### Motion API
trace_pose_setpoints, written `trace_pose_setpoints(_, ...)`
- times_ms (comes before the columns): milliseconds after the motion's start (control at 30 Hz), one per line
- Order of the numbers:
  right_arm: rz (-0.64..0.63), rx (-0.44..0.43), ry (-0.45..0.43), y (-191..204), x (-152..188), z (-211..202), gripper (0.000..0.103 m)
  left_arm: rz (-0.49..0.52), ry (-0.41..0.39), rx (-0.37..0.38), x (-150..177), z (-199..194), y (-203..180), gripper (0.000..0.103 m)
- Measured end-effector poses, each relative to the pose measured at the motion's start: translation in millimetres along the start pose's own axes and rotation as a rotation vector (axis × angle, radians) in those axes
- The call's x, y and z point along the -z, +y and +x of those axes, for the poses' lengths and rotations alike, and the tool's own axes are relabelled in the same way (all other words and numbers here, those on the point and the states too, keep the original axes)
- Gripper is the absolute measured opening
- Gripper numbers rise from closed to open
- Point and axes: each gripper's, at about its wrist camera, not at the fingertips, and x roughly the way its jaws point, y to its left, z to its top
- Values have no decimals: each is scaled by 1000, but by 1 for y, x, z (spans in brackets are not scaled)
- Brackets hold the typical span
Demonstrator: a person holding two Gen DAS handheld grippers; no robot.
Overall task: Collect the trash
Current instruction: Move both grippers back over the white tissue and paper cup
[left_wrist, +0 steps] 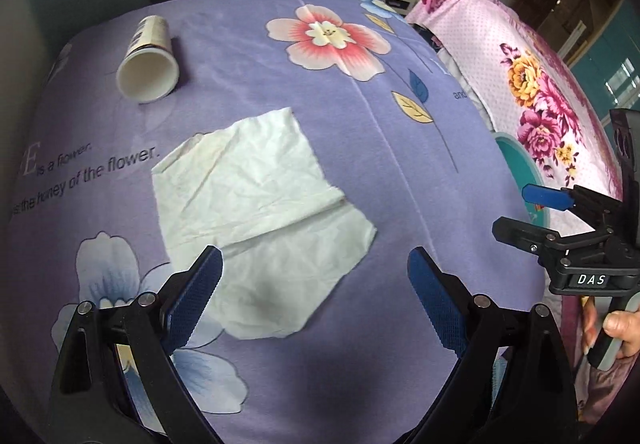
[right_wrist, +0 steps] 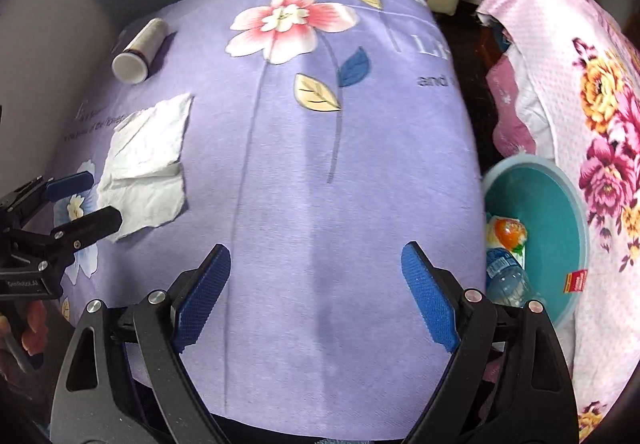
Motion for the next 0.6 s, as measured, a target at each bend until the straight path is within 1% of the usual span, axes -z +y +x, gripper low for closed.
trace_pose_setpoints(167,-237,4,53,74,-11,21,83,-92,-15,-36,14,-15,60,94)
trace_pose_setpoints(300,-391,19,81,119,-12,38,83,-142,-21,-59,24,-22,94,94)
trace_pose_setpoints(467,-490,32,111,147,-13,53,83,-204,-34,-63,31,-29,126,94)
trace_pose_setpoints(600,-509,46,126,154,-20,63,83,-236,-38,-55,32,-30,141,94)
